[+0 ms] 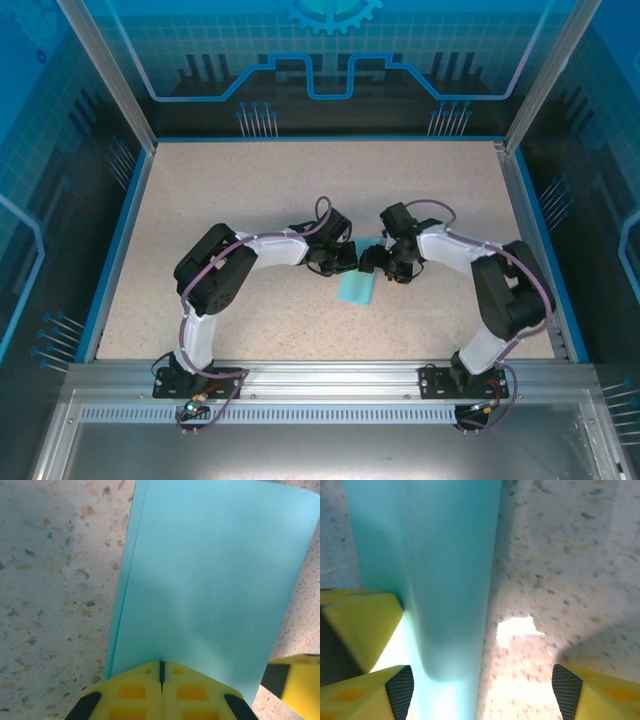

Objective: Fold a paper plane with a square sheet of paper (pick it up from the middle)
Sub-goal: Hold the square sheet of paper at the center of the table, then fold the square sheet of paper in half at the center of the table.

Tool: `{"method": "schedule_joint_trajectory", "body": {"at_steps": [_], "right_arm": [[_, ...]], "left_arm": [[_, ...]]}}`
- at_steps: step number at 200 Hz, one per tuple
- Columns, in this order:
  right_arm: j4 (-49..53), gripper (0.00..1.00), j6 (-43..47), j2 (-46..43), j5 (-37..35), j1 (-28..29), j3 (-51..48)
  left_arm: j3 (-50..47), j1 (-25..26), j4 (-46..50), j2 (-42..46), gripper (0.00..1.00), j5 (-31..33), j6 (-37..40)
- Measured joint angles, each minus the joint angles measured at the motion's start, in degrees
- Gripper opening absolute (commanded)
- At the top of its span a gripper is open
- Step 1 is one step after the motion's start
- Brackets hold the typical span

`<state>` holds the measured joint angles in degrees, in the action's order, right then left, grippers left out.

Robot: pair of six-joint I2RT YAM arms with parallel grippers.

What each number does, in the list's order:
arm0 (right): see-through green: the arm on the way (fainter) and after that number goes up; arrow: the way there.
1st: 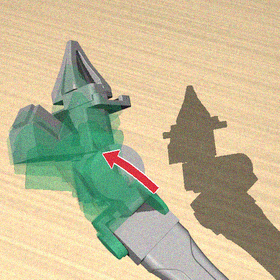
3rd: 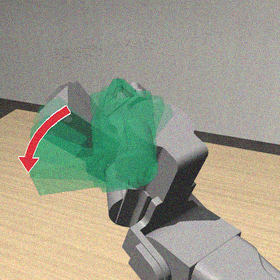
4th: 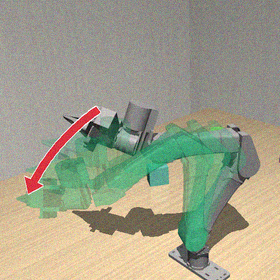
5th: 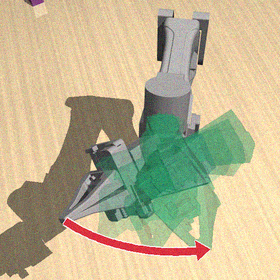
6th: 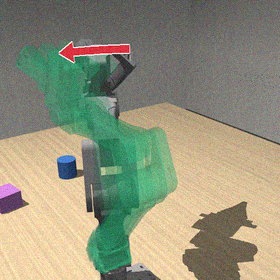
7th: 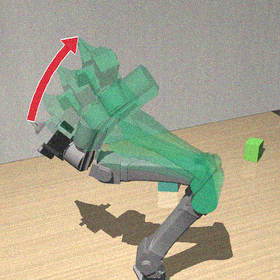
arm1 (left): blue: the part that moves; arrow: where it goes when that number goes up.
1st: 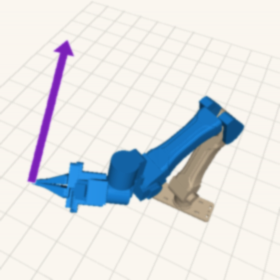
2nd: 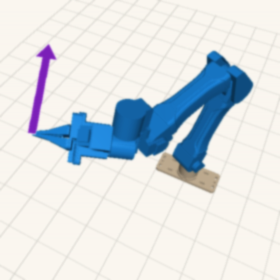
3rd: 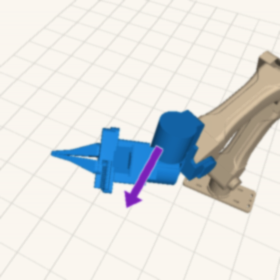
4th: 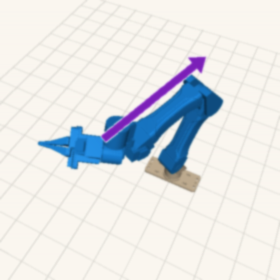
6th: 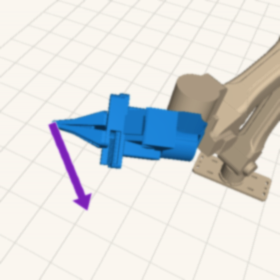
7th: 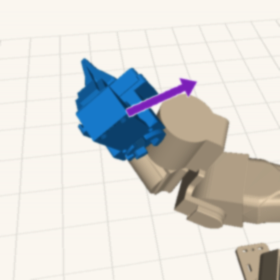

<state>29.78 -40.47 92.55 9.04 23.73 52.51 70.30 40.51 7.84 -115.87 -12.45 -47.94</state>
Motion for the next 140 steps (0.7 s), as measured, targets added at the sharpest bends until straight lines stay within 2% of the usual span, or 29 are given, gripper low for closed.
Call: {"method": "schedule_joint_trajectory", "body": {"at_steps": [24, 46, 60, 74, 104, 140], "right_arm": [[-4.5, 0.47, -1.3, -8.5, 2.4, -2.6, -5.3], [-10.6, 0.16, -2.8, -13.9, 6.8, -4.4, -10.6], [-14.2, 0.04, -3.8, -14.1, 10.2, -4.8, -12.6], [-17.1, 0.0, -4.8, -12.9, 13.2, -4.8, -13.6], [-23.3, 0.0, -6.7, -8.6, 18.3, -4.8, -13.9], [-26.9, 0.0, -7.2, -5.6, 20.9, -4.9, -14.1]], "left_arm": [[0.0, 0.1, 0.0, 0.0, 0.0, 0.2, 0.2], [0.0, 0.1, 0.0, 0.0, 0.0, 0.2, 0.3], [0.0, 0.1, 0.0, 0.0, 0.0, 0.2, 0.3], [0.0, 0.1, 0.0, 0.0, 0.0, 0.2, 0.4], [0.0, 0.1, 0.0, 0.0, 0.0, 0.2, 0.4], [0.0, 0.1, 0.0, 0.0, 0.0, 0.2, 0.4]]}}
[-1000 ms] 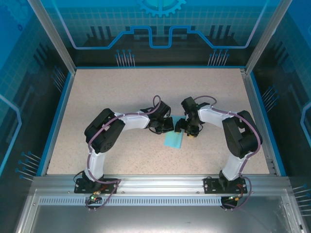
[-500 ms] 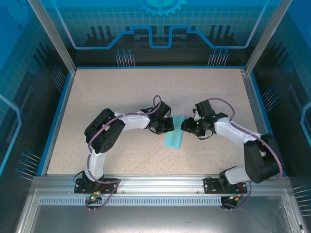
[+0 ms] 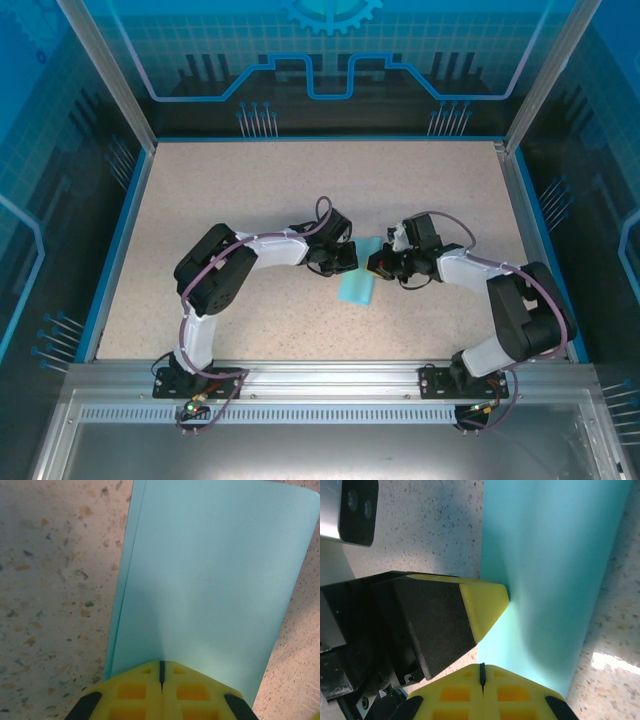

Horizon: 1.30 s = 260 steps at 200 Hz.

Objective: Fold a paper plane with a square sheet of paper (pick it up from the middle)
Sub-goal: Fold the square sheet of paper in half at the center of the table.

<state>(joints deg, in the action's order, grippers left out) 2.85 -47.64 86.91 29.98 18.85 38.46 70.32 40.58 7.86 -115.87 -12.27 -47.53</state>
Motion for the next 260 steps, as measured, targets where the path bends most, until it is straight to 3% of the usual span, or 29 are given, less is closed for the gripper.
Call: {"method": "schedule_joint_trajectory", "body": {"at_steps": [141, 214, 260], "right_arm": [[-3.5, 0.0, 4.9, 6.6, 2.4, -2.6, -4.6], [-3.1, 0.0, 5.2, 0.7, 5.7, -2.6, -5.5], [-2.9, 0.0, 6.4, 2.0, 6.6, -2.6, -6.5]], "left_arm": [[0.0, 0.1, -0.1, 0.0, 0.0, 0.0, 0.0], [0.0, 0.1, -0.1, 0.0, 0.0, 0.0, 0.0], [0.0, 0.1, 0.0, -0.1, 0.0, 0.0, 0.1]]}}
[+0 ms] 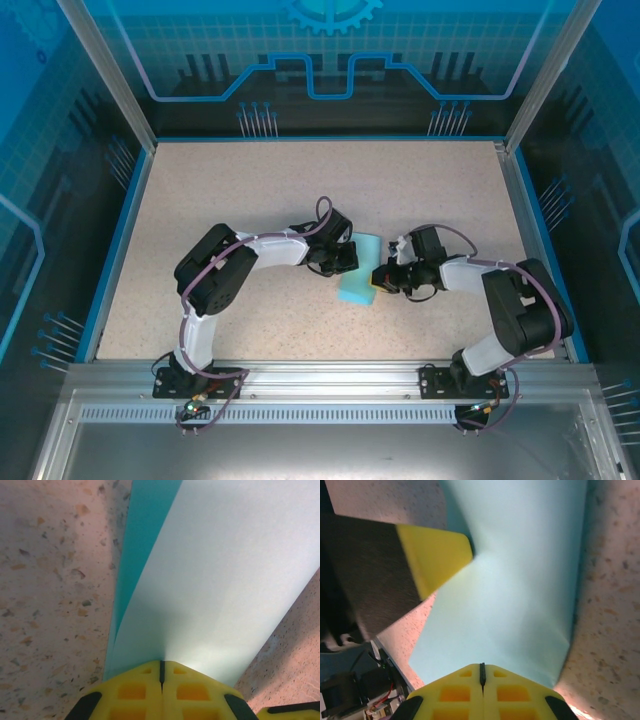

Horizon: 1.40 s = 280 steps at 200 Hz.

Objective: Fold a paper plane with a square sheet of paper (pick it up from the middle)
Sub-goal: Fold the square sheet of paper in half at the center of the table.

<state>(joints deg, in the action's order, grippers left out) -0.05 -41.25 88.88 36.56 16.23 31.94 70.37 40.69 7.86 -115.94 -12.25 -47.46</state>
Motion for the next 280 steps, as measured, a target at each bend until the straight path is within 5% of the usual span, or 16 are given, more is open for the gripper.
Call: {"method": "schedule_joint_trajectory", "body": {"at_steps": [64, 138, 225, 280], "right_arm": [[1.2, 0.0, 2.6, 4.0, 0.5, -0.2, 0.2], [3.2, 0.03, 1.7, -3.1, 0.1, 2.8, 0.1], [4.7, 0.0, 4.2, 2.3, 1.6, 2.5, -0.7], [6.7, 0.04, 4.0, -3.1, 1.6, 2.5, -1.2]], "left_arm": [[0.0, 0.0, 0.0, -0.1, 0.0, 0.0, 0.9], [0.1, 0.0, 0.0, -0.2, 0.0, 0.0, 0.9], [0.7, 0.0, 0.9, -0.4, 0.0, 0.0, 1.1], [0.8, 0.0, 1.1, -0.4, 0.0, 0.0, 1.1]]}}
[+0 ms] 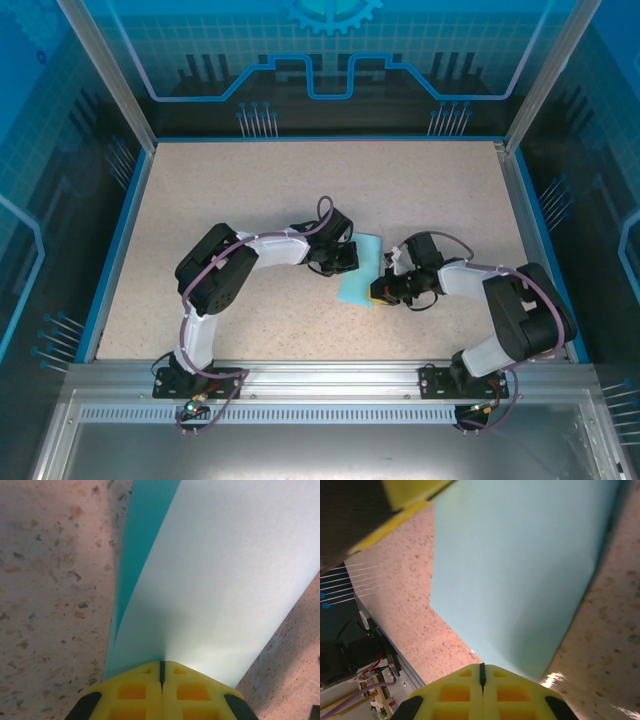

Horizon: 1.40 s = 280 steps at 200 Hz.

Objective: Fold a paper plane with a square sheet of paper (pick it up from the middle)
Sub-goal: Fold the square sheet of paper in half at the center of the table.

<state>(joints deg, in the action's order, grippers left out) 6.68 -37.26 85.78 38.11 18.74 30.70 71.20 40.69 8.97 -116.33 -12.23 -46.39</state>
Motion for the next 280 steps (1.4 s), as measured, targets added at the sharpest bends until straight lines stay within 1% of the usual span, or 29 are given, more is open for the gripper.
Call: {"method": "schedule_joint_trajectory", "body": {"at_steps": [28, 48, 79, 110, 134, 163, 214, 233, 280], "right_arm": [[-0.1, 0.0, 0.3, 0.9, -0.1, 0.5, -1.1], [0.0, 0.0, 1.0, 3.5, -0.1, 0.8, -1.2], [1.3, 0.0, 2.4, 3.5, -0.2, 0.8, -0.6], [4.9, 0.0, 2.4, -0.5, -2.4, 0.7, -0.2], [4.6, 0.0, 2.4, -2.6, -2.4, 0.6, 1.5], [3.1, 0.0, 2.4, -0.3, -2.1, 0.5, 3.7], [2.9, 0.0, 2.8, 4.6, -2.0, 0.3, 1.9], [2.3, 0.0, 2.3, 4.5, -1.5, -1.0, 1.9], [-1.5, 0.0, -1.6, 3.0, -1.2, -6.3, 3.5]], "left_arm": [[0.0, 0.0, 0.0, -0.1, 0.0, 0.0, 0.0], [0.0, 0.0, 0.0, -0.1, 0.0, 0.0, 0.0], [0.2, 0.0, 0.1, -0.2, 0.0, -0.1, 0.0], [0.3, 0.0, 0.2, -0.3, 0.0, -0.1, 0.0], [0.3, 0.0, 0.2, -0.3, 0.0, -0.1, 0.0], [0.3, 0.0, 0.2, -0.3, 0.0, -0.1, 0.0], [0.4, 0.0, 0.2, -0.3, 0.0, -0.1, 0.0], [0.7, 0.0, 0.3, -0.5, 0.0, -0.1, 0.0], [0.9, 0.0, 0.2, -0.7, 0.0, -0.3, 0.0]]}}
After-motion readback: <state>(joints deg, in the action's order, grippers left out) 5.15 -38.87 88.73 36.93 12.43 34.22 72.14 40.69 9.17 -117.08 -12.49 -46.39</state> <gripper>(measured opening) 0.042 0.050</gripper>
